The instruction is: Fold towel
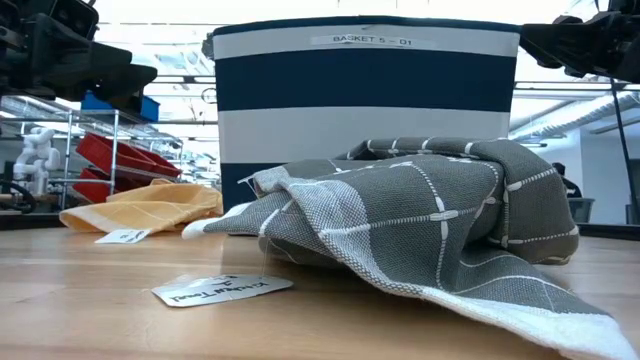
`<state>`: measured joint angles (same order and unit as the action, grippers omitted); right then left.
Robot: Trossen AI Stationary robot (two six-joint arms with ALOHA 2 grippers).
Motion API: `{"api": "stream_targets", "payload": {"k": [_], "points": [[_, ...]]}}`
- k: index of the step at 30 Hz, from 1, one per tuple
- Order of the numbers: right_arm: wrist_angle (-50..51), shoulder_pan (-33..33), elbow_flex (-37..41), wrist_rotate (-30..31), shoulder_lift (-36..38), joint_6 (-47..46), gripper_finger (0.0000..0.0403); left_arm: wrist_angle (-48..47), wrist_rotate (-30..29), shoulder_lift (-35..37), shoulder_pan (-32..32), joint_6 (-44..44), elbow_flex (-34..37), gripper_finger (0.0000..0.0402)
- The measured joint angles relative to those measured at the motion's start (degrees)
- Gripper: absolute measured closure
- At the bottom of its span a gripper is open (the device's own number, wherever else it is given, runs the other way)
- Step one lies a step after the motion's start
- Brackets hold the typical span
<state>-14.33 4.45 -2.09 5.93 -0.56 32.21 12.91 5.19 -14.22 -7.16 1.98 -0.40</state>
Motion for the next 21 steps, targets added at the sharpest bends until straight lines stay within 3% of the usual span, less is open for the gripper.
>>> {"api": "stream_targets", "payload": {"k": [9, 16, 21], "points": [[0.00, 0.00, 0.00, 0.00, 0.00, 0.02, 0.0154, 6.34, -3.76, -0.02, -0.01, -0.20, 0.00, 0.0225], [0.02, 0.00, 0.00, -0.02, 0.00, 0.00, 0.0154, 14.08, -10.88, -0.02, 0.00, 0.73, 0.00, 0.0225], [0.01, 0.00, 0.00, 0.00, 0.00, 0.00, 0.0154, 31.34, -11.88, -0.04, 0.00, 7.66, 0.00, 0.0225]]}}
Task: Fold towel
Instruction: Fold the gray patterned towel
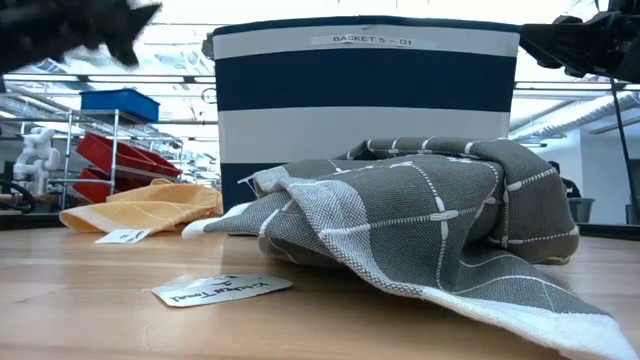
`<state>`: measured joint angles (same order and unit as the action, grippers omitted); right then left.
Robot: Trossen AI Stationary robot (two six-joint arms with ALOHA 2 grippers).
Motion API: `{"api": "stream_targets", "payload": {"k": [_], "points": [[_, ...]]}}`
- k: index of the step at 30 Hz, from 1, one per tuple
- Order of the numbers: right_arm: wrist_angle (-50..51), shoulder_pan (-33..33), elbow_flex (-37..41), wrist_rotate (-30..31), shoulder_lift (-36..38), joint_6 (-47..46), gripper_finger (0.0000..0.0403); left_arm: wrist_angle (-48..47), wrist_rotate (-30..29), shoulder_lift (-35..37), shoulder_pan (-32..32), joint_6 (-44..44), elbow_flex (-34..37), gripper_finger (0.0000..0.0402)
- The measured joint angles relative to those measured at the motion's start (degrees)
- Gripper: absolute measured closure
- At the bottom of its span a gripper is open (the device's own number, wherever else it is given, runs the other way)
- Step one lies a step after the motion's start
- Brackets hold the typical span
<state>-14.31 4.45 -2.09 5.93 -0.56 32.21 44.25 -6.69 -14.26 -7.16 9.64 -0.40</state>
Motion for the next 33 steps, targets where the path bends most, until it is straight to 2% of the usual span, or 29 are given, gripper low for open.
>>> {"api": "stream_targets", "payload": {"k": [3, 5, 7, 9, 11, 13, 16, 19, 22, 25, 27, 29, 31, 33], "points": [[0.00, 0.00, 0.00, 0.00, 0.01, 0.00, 0.0154, 14.79, 2.17, 0.02, 0.00, 4.21, -0.10, 0.0225], [0.00, 0.00, 0.00, 0.00, 0.00, 0.00, 0.0154, 20.47, 5.84, -0.01, 0.00, 6.78, -1.58, 0.0225], [0.01, 0.00, 0.00, 0.00, 0.00, 0.00, 0.0154, 22.96, 10.17, 0.04, 0.00, 8.67, -4.77, 0.0225], [-0.01, 0.00, 0.00, 0.00, 0.00, 0.00, 0.0154, 19.34, 11.80, 0.07, -0.02, 8.69, -9.94, 0.0225], [-0.01, 0.00, 0.00, 0.00, 0.00, 0.00, 0.0154, 7.73, 11.76, -0.14, 0.00, 7.78, -16.67, 0.0225], [-0.01, 0.00, 0.00, 0.00, 0.00, 0.00, 0.0154, -9.32, 8.92, -1.53, 0.00, 7.60, -24.91, 0.0225], [-0.01, 0.00, 0.00, 0.00, 0.00, 0.00, 0.0154, -37.95, -0.90, -6.60, 0.00, 5.94, -37.93, 0.0225], [-0.01, 0.00, 0.00, 0.00, 0.00, 0.00, 0.0154, -64.59, -9.28, -13.03, 0.00, 0.43, -47.98, 0.0225], [-0.01, 0.00, 0.00, 0.00, 0.00, 0.00, 0.0154, -85.57, -12.37, -18.01, 0.00, -7.68, -52.23, 0.0225], [-0.01, 0.00, 0.00, 0.00, 0.00, 0.00, 0.0154, -96.69, -12.32, -20.71, 0.00, -17.04, -50.93, 0.0225], [-0.01, 0.00, 0.00, 0.00, 0.00, 0.00, 0.0154, -98.31, -11.36, -21.68, -0.08, -21.65, -47.37, 0.0225], [-0.01, 0.00, 0.00, 0.00, 0.00, 0.00, 0.0154, -93.35, -9.79, -21.75, -0.60, -23.88, -41.83, 0.0225], [-0.04, 0.00, 0.00, -0.02, 0.00, 0.00, 0.0154, -79.98, -8.80, -21.64, -1.59, -22.36, -34.22, 0.0225], [-0.06, 0.00, 0.00, 0.00, 0.00, 0.00, 0.0154, -59.85, -6.91, -21.41, -2.85, -18.01, -26.02, 0.0225]]}}
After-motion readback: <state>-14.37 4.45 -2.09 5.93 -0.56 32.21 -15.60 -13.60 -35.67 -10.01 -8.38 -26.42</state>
